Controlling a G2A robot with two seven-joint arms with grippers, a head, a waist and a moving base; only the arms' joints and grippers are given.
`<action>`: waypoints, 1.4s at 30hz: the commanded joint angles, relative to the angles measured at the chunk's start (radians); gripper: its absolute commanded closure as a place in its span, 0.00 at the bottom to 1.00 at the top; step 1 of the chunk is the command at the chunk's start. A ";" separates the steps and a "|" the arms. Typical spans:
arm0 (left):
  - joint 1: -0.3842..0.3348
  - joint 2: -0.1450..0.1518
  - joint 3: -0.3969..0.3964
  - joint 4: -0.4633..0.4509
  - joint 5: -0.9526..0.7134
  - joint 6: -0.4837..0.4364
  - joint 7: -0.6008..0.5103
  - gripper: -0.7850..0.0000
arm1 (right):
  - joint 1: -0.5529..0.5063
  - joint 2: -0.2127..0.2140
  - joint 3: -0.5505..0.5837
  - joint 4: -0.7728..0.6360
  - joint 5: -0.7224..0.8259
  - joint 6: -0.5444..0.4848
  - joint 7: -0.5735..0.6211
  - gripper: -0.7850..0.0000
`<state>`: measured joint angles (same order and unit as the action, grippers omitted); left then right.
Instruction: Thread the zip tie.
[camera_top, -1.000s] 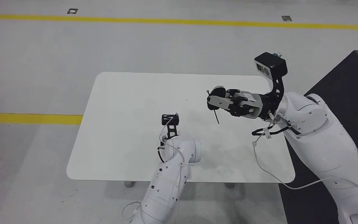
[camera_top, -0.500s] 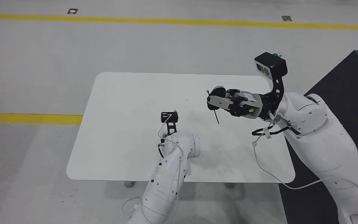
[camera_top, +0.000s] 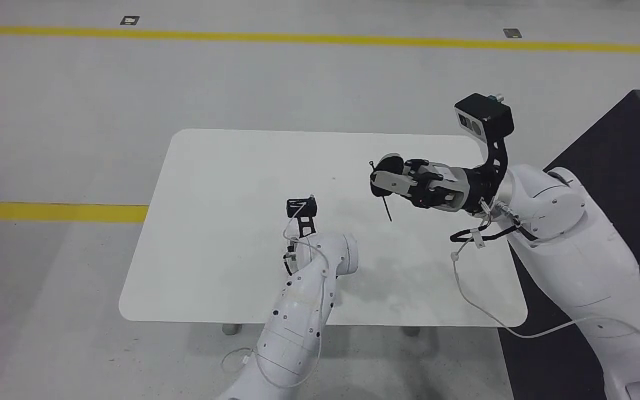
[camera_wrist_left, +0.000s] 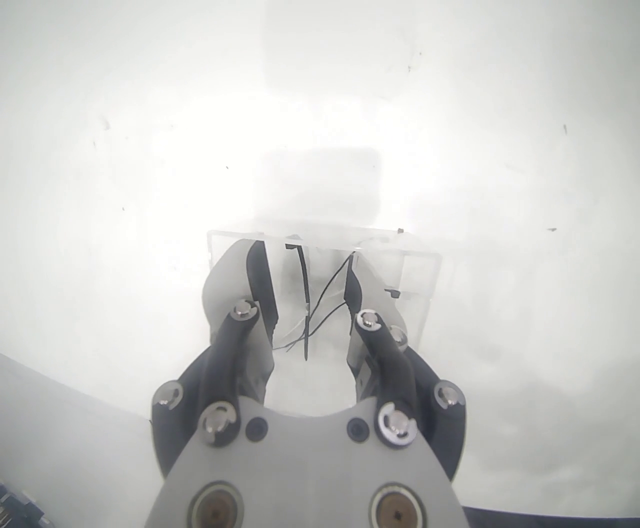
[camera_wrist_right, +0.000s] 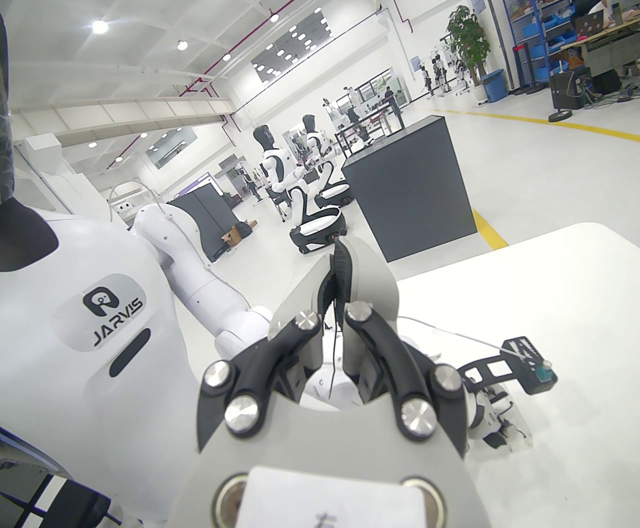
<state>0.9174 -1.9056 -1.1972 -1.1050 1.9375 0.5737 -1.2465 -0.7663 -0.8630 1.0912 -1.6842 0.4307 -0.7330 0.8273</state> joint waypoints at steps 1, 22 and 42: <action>-0.005 -0.002 -0.002 0.009 0.000 0.000 0.000 0.80 | 0.000 0.000 0.000 0.000 0.000 0.000 0.000 1.00; 0.080 0.016 0.052 -0.191 0.053 -0.053 -0.053 1.00 | 0.000 0.000 0.000 0.000 0.000 0.000 0.000 1.00; 0.317 0.125 0.084 -0.738 -0.104 0.084 0.096 1.00 | 0.000 0.000 0.000 0.000 0.000 0.000 0.000 1.00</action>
<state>1.2271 -1.7847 -1.1092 -1.8199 1.8458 0.6466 -1.1707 -0.7663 -0.8630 1.0912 -1.6842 0.4307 -0.7330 0.8273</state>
